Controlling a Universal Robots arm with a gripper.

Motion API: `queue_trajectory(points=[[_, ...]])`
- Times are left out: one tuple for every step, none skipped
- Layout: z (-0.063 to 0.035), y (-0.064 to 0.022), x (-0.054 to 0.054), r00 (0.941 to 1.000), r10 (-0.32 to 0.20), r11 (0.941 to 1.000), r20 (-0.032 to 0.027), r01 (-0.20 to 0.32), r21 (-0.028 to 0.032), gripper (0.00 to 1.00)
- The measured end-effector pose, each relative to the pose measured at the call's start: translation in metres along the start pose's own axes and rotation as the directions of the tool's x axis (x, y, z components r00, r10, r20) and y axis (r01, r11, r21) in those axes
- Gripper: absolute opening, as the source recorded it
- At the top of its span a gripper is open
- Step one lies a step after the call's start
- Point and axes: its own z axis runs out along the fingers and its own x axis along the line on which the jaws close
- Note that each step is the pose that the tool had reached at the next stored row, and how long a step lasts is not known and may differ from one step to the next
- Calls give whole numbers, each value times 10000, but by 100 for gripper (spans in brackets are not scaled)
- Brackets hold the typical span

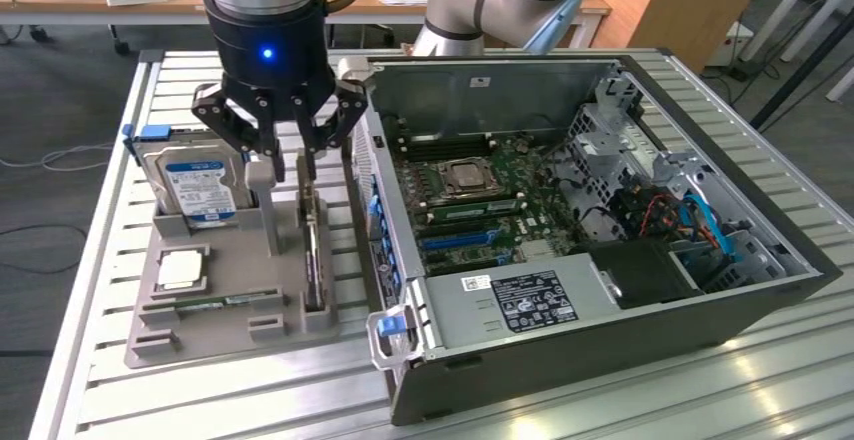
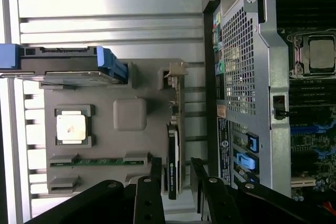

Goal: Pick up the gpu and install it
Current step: 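Pick up the gpu and move the gpu toward the slot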

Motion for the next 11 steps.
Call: queue_trajectory(points=[[2, 0, 0, 10000, 0, 10000, 1, 0, -1, 36], [6, 0, 0, 10000, 1, 10000, 3, 0, -3, 36], [11, 0, 0, 10000, 0, 10000, 5, 0, -3, 36], [15, -1, 0, 10000, -1, 10000, 6, 1, -1, 36], [24, -2, 1, 10000, -1, 10000, 10, 1, -2, 36], [33, -2, 2, 10000, -1, 10000, 13, 1, -1, 36], [42, -3, 3, 10000, -1, 10000, 16, 1, -2, 36], [50, -3, 4, 10000, -1, 10000, 21, 1, -3, 36], [57, -3, 5, 10000, -1, 10000, 25, 1, -3, 36], [65, -4, 7, 10000, -1, 10000, 29, 1, -3, 36], [75, -5, 8, 10000, -2, 10000, 32, 2, -3, 36]])
